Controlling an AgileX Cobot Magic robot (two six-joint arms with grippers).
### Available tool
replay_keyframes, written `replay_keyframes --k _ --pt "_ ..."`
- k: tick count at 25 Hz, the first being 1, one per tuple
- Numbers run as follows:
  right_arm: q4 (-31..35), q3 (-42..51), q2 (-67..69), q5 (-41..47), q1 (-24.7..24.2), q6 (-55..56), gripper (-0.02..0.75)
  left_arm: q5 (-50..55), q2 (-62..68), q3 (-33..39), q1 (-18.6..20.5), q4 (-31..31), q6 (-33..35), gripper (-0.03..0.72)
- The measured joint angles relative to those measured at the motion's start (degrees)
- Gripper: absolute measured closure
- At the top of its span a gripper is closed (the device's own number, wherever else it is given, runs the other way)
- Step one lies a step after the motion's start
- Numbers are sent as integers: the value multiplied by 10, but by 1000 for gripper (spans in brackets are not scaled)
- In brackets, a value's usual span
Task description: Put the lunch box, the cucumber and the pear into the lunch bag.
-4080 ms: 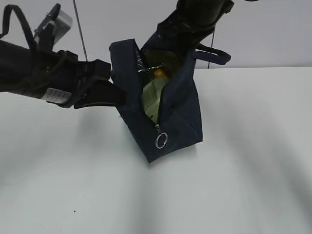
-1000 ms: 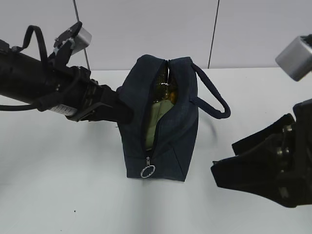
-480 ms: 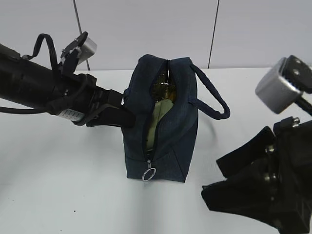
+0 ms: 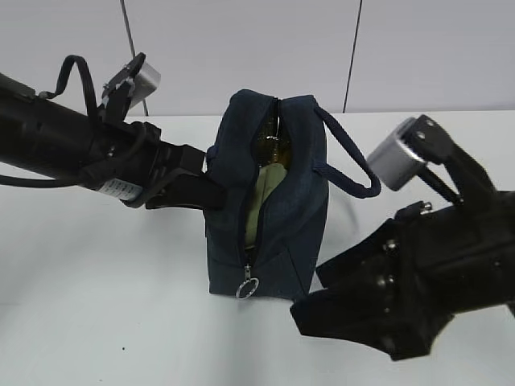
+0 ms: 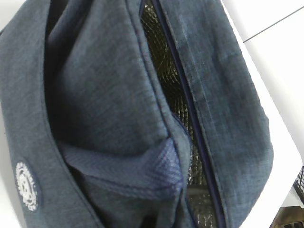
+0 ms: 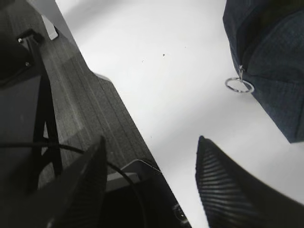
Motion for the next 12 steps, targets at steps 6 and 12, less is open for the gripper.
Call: replay_keyframes --k 6,12 --pt "118 0 103 -17 0 -74 281 4 0 0 0 2 0 704" --pt "227 17 174 35 -47 -187 347 6 0 0 0 3 0 704"
